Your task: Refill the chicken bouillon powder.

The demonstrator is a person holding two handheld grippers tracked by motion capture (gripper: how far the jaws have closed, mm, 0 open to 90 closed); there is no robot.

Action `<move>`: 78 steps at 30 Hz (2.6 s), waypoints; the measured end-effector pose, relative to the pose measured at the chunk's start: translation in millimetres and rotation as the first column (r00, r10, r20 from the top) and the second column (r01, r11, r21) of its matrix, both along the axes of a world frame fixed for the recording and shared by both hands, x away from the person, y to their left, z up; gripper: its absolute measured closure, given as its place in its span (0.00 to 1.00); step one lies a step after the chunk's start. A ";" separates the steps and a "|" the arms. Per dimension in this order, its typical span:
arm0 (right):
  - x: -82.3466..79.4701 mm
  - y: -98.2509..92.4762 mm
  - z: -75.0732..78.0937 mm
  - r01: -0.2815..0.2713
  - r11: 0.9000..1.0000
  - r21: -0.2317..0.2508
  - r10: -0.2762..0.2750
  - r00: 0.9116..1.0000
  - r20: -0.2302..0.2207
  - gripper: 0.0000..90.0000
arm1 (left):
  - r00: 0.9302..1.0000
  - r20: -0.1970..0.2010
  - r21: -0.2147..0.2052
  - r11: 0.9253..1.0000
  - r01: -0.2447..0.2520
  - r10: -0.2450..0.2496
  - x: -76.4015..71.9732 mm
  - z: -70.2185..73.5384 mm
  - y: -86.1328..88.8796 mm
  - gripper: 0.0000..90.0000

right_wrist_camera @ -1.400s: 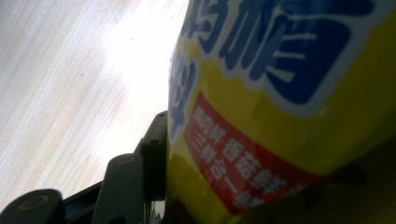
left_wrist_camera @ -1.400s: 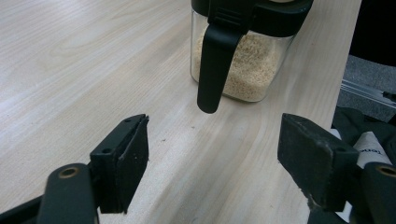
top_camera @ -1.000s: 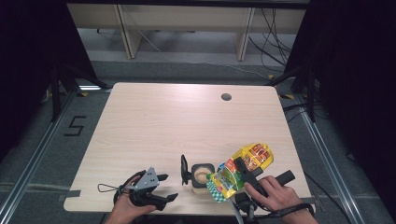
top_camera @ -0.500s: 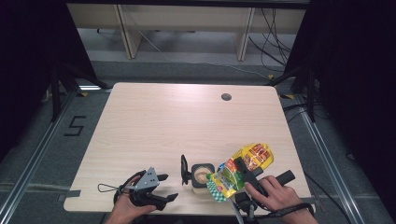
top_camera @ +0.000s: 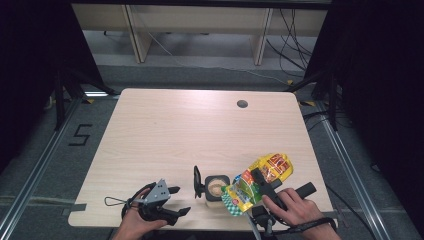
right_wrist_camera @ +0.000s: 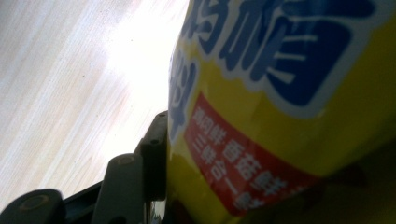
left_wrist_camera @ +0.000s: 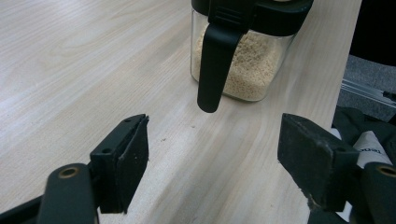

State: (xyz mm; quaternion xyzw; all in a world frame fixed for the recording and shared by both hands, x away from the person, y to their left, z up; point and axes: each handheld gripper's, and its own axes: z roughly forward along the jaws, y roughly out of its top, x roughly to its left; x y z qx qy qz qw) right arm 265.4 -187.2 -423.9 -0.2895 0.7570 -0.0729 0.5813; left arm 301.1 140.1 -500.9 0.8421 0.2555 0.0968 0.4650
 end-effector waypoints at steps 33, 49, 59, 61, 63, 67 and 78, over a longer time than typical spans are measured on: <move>-0.9 2.9 0.7 -0.016 0.999 -0.050 0.016 1.000 0.010 0.56 | 1.000 -0.001 -0.003 1.000 0.005 -0.005 0.2 -0.1 0.0 0.27; -2.0 3.4 -0.9 0.003 1.000 -0.031 -0.003 1.000 0.005 0.56 | 1.000 -0.004 0.005 1.000 0.009 -0.009 0.1 0.3 0.4 0.27; -1.0 2.8 -1.7 -0.005 1.000 -0.016 0.005 1.000 0.002 0.56 | 1.000 -0.003 0.007 1.000 0.004 -0.004 -0.2 0.3 0.2 0.27; -0.8 2.5 -1.7 -0.005 1.000 -0.017 0.005 1.000 0.002 0.56 | 1.000 -0.005 0.006 1.000 0.007 -0.007 0.1 0.4 0.2 0.27; -0.7 2.2 -1.5 -0.006 1.000 -0.017 0.006 1.000 0.002 0.56 | 1.000 -0.006 0.006 1.000 0.009 -0.009 0.1 0.5 0.3 0.27; -0.8 1.7 -1.3 -0.003 1.000 -0.011 0.003 1.000 0.000 0.56 | 1.000 -0.005 0.004 1.000 0.008 -0.008 0.1 0.5 0.3 0.27; 0.6 1.5 -0.1 -0.020 1.000 -0.024 0.020 1.000 0.002 0.56 | 1.000 0.000 -0.001 1.000 0.001 -0.001 0.0 0.0 0.0 0.27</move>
